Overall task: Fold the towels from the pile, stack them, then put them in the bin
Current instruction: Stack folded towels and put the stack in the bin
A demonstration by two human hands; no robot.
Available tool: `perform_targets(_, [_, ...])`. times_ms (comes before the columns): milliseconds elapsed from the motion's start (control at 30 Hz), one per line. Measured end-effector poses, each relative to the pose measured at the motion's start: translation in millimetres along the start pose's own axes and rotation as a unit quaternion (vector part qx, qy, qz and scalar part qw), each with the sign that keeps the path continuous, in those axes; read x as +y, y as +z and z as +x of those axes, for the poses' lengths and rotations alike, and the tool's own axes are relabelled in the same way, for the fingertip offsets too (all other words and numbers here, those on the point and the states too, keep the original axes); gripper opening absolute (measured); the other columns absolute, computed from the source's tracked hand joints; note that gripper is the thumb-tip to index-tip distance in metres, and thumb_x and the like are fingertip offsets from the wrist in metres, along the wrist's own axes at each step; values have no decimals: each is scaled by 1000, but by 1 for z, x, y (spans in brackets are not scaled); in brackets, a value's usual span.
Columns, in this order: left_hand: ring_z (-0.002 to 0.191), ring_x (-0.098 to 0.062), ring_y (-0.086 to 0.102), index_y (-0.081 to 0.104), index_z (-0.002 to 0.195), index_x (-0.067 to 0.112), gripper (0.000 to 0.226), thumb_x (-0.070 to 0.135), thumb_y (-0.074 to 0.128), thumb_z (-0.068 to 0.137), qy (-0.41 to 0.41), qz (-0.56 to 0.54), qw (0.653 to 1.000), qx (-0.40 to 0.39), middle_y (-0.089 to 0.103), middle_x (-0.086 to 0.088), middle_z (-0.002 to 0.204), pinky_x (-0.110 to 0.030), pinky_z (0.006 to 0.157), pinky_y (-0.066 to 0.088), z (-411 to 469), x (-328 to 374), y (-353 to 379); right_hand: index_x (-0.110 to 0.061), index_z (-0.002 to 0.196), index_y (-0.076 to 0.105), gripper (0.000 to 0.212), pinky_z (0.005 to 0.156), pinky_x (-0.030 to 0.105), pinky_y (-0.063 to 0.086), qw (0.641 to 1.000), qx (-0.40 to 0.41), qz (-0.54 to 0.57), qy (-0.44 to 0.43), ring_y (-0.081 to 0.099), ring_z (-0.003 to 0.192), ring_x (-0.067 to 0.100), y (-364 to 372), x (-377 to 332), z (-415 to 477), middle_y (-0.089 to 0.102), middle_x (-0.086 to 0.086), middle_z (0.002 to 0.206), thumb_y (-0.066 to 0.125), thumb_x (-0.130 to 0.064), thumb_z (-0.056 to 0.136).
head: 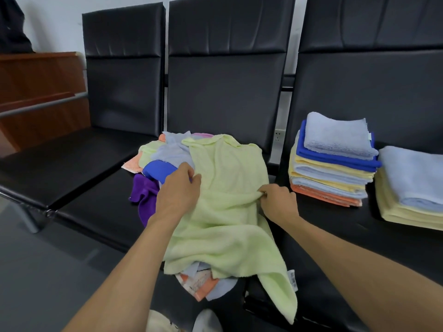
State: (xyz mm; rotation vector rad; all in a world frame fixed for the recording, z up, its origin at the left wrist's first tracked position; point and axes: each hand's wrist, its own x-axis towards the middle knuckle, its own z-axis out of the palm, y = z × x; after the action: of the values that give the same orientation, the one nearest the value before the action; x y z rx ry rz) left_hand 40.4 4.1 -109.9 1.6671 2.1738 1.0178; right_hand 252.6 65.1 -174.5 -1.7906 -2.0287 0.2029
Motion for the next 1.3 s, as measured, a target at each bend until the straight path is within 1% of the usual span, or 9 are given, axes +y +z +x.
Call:
perform_targets(167, [61,-14,28,33,87,12,17,22,32,101,-46,-232,972,8,31,2,72,-29,54,26,-13,31,-2,-10,107,53,20,79,39,47,947,50,303,92,55,94,27,-44,4,-4,58,10,101,35,-10,97])
perform_targets(300, [66,-15,37,46,88,17,17,26,34,97,-120,-398,909,-8,39,3,73,-29,62,35,-19,72,-3,-18,114,45,31,91,50,50,813,10,549,195,56,100,28,-104,3,-11,57,10,111,41,-37,89])
perform_targets(433, [67,-16,47,47,79,15,18,23,57,91,-56,-468,879,-67,49,-2,71,-29,62,40,-20,118,-20,-9,81,64,31,64,25,51,720,-11,672,175,63,67,17,-169,13,-24,72,8,79,46,-34,83])
perform_targets(500, [65,-18,42,39,72,17,27,11,60,87,-10,-447,889,-95,42,-3,69,-29,59,35,-20,145,-31,-19,57,51,14,56,22,39,734,29,668,119,47,63,9,-202,19,-34,57,3,59,52,-17,70])
perform_targets(633, [69,-19,52,52,97,9,9,3,53,91,38,-438,891,-115,53,-6,84,-24,51,43,-24,195,-39,-13,95,59,20,68,32,49,759,151,620,131,56,78,17,-239,48,-44,63,4,98,41,-9,86])
perform_targets(833, [66,-14,50,55,103,11,12,10,48,94,74,-393,903,-159,56,-1,82,-26,56,41,-49,220,1,-16,94,64,13,55,28,36,824,189,516,137,48,67,14,-270,120,-86,59,-2,80,53,-9,90])
perform_targets(967, [53,-12,30,40,68,14,28,5,39,95,113,-314,909,-248,35,1,60,-19,44,25,-77,198,53,-14,83,66,23,61,29,38,880,112,439,144,51,71,19,-249,172,-121,63,4,79,55,6,83])
perform_targets(1133, [66,-13,40,51,84,12,19,13,42,100,129,-214,911,-328,42,-6,75,-25,55,32,-101,163,101,-19,73,71,35,73,34,41,957,-34,252,139,56,80,20,-205,218,-148,66,2,85,47,5,82])
perform_targets(1300, [92,-15,54,51,101,13,21,33,46,100,129,-31,915,-381,58,3,101,-26,78,41,-98,139,131,-14,77,64,32,69,26,45,957,-221,97,160,56,72,14,-191,220,-147,63,-2,78,40,-22,97])
